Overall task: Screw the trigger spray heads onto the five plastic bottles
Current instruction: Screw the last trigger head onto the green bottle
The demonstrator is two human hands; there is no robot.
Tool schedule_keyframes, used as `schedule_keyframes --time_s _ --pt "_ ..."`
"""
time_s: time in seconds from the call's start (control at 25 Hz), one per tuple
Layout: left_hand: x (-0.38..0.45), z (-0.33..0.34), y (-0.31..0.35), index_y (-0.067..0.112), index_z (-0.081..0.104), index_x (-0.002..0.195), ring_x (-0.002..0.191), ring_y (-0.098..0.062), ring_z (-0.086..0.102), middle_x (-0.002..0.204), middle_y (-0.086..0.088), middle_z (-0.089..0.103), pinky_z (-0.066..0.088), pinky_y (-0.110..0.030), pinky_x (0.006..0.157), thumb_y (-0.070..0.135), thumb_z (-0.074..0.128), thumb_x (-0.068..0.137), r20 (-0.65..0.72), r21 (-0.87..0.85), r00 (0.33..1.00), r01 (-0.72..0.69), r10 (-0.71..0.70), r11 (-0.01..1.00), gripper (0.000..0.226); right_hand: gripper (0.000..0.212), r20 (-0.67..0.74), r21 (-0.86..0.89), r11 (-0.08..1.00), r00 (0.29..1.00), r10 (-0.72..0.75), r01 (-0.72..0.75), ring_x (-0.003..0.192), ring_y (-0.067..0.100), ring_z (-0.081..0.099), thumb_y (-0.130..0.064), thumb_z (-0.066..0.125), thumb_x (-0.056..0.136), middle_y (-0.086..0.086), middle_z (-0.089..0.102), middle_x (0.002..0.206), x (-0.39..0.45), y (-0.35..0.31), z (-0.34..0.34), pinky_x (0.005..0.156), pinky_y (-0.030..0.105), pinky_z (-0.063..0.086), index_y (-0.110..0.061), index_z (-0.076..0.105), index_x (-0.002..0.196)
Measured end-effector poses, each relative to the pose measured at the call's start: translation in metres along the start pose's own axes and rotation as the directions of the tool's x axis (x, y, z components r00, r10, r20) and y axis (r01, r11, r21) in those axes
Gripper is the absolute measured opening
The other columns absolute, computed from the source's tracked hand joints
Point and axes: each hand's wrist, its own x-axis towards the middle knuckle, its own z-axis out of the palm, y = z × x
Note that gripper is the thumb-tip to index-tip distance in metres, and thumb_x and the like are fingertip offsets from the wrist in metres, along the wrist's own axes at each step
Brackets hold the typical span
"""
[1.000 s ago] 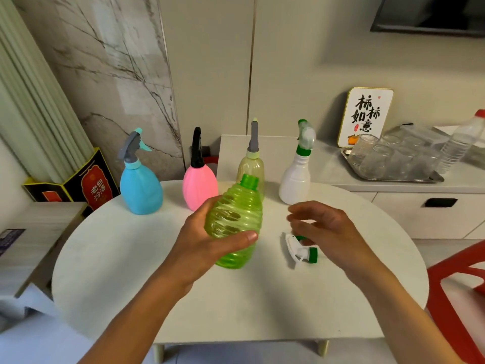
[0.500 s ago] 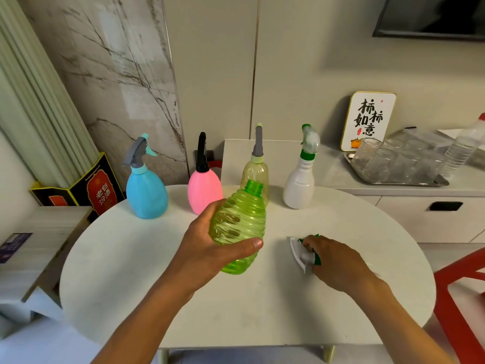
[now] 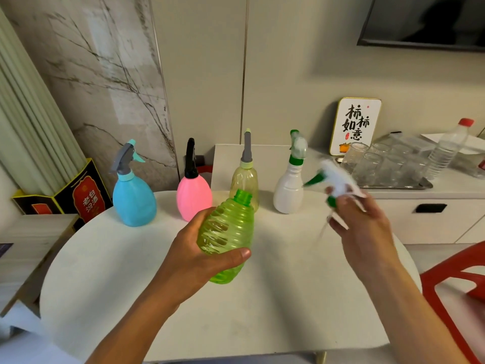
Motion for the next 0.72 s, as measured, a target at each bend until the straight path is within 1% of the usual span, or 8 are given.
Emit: schedule_keyframes --time_s 0.04,0.08,0.16,0.32,0.4,0.48,0.6,0.72 --pt "0.001 0.001 -0.001 0.049 0.059 0.111 0.088 -0.002 0.070 0.101 0.016 0.073 0.054 -0.014 0.062 0.048 0.089 0.051 0.002 0.005 1.000 0.001 -0.001 1.000 0.067 0.027 -0.064 0.207 0.977 0.996 0.070 -0.055 0.100 0.009 0.068 -0.009 0.060 0.095 -0.005 0.076 0.106 0.006 -0.007 -0.007 0.087 0.034 0.049 -0.023 0.060 0.118" --pt "0.001 0.003 -0.002 0.050 0.059 0.111 0.088 -0.002 0.070 0.101 0.016 0.073 0.054 -0.013 0.062 0.048 0.090 0.051 0.005 0.013 1.000 0.004 -0.004 1.000 0.067 0.026 -0.111 0.342 0.935 0.985 0.132 -0.087 0.109 0.011 0.064 -0.013 0.058 0.096 -0.006 0.073 0.112 0.010 -0.011 -0.014 0.089 0.037 0.047 -0.024 0.058 0.120" --pt "0.002 0.007 -0.004 0.050 0.058 0.111 0.088 -0.002 0.070 0.101 0.016 0.073 0.055 -0.014 0.063 0.048 0.090 0.051 0.019 0.037 1.000 0.008 -0.008 0.999 0.068 0.025 -0.144 0.434 0.892 0.967 0.209 -0.128 0.113 0.012 0.058 -0.016 0.057 0.097 -0.005 0.068 0.116 0.015 -0.010 -0.024 0.088 0.035 0.045 -0.024 0.057 0.121" --pt "0.002 0.009 -0.008 0.051 0.054 0.115 0.089 -0.001 0.069 0.102 0.021 0.071 0.056 -0.021 0.068 0.056 0.088 0.049 0.007 0.171 1.000 0.004 -0.005 0.985 0.074 0.031 -0.077 0.330 0.928 0.975 0.208 -0.172 0.103 0.013 0.062 -0.016 0.059 0.097 -0.003 0.074 0.108 0.011 -0.001 -0.018 0.087 0.035 0.045 -0.022 0.057 0.127" --pt "0.002 0.009 -0.012 0.055 0.048 0.117 0.091 0.005 0.064 0.103 0.031 0.065 0.054 -0.020 0.071 0.065 0.084 0.048 -0.035 0.349 0.999 -0.015 0.030 0.937 0.079 0.038 -0.064 0.274 0.954 0.987 0.144 -0.122 0.099 0.013 0.064 -0.015 0.058 0.097 -0.004 0.076 0.105 0.010 -0.004 -0.016 0.085 0.034 0.046 -0.021 0.055 0.134" --pt "0.001 0.010 -0.015 0.056 0.040 0.121 0.093 0.005 0.060 0.103 0.034 0.060 0.051 -0.019 0.072 0.071 0.078 0.048 -0.068 0.545 0.994 -0.036 0.087 0.838 0.084 0.044 -0.057 0.199 0.979 0.996 0.063 -0.050 0.095 0.013 0.066 -0.013 0.059 0.096 -0.004 0.077 0.104 0.011 -0.012 -0.019 0.083 0.034 0.046 -0.021 0.052 0.139" --pt "0.000 0.011 -0.020 0.044 0.034 0.131 0.099 -0.010 0.057 0.119 0.021 0.055 0.052 -0.033 0.078 0.067 0.076 0.056 -0.066 0.730 0.982 -0.073 0.176 0.680 0.089 0.051 -0.020 0.036 0.999 1.000 -0.017 0.018 0.094 0.015 0.069 -0.012 0.067 0.090 0.002 0.077 0.109 0.009 -0.021 -0.021 0.078 0.034 0.049 -0.022 0.053 0.138" --pt "0.002 0.011 -0.023 0.038 0.035 0.136 0.104 -0.016 0.054 0.125 0.013 0.054 0.049 -0.035 0.080 0.060 0.078 0.060 -0.038 0.777 0.974 -0.112 0.223 0.620 0.090 0.069 0.063 -0.072 0.997 0.998 -0.008 0.013 0.101 0.018 0.070 -0.020 0.077 0.075 0.007 0.075 0.114 0.003 -0.024 -0.014 0.075 0.033 0.051 -0.025 0.051 0.139"
